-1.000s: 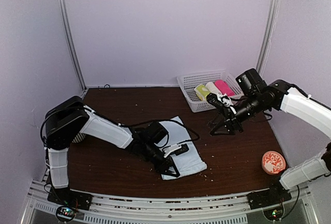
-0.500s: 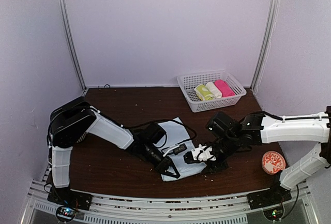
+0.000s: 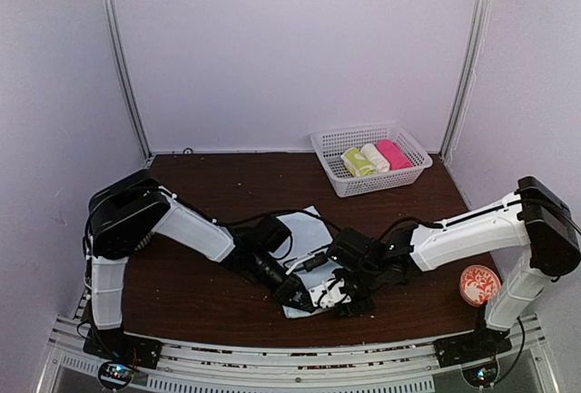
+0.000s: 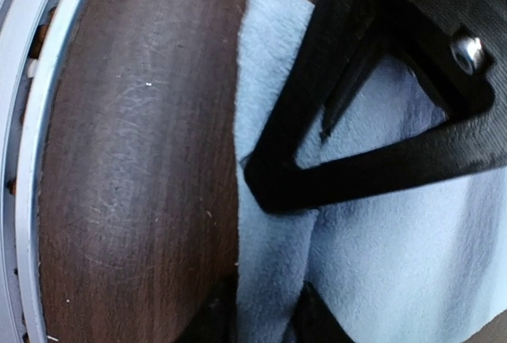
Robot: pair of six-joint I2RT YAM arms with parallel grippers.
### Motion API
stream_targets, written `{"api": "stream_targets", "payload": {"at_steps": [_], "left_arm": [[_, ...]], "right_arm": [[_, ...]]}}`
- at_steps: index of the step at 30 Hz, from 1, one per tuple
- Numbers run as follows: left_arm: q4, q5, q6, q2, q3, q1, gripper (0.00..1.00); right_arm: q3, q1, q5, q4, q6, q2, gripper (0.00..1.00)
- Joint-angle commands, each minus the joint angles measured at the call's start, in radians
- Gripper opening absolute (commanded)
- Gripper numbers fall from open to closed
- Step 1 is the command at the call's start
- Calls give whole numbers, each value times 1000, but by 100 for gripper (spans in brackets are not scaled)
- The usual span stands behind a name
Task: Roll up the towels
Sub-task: Roll the towel at the center of the board.
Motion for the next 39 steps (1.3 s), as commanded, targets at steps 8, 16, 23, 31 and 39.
{"api": "stream_targets", "payload": {"at_steps": [8, 16, 23, 31, 39], "left_arm": [[-165, -255, 90, -157, -72, 24, 36], [-175, -648, 73, -547, -195, 27, 44], [-186, -1032, 251, -802, -219, -199, 45], [-335, -1049, 410, -567, -49, -402, 44], [-370, -1088, 501, -298, 75, -428, 42]], "right_arm": [[101, 0, -152, -213, 10, 81, 5], [314, -89, -463, -550, 22, 291, 4], [539, -238, -649, -806, -60, 568, 4], [638, -296, -745, -954, -147, 719, 4], [638, -297, -728, -911, -100, 721, 4]]}}
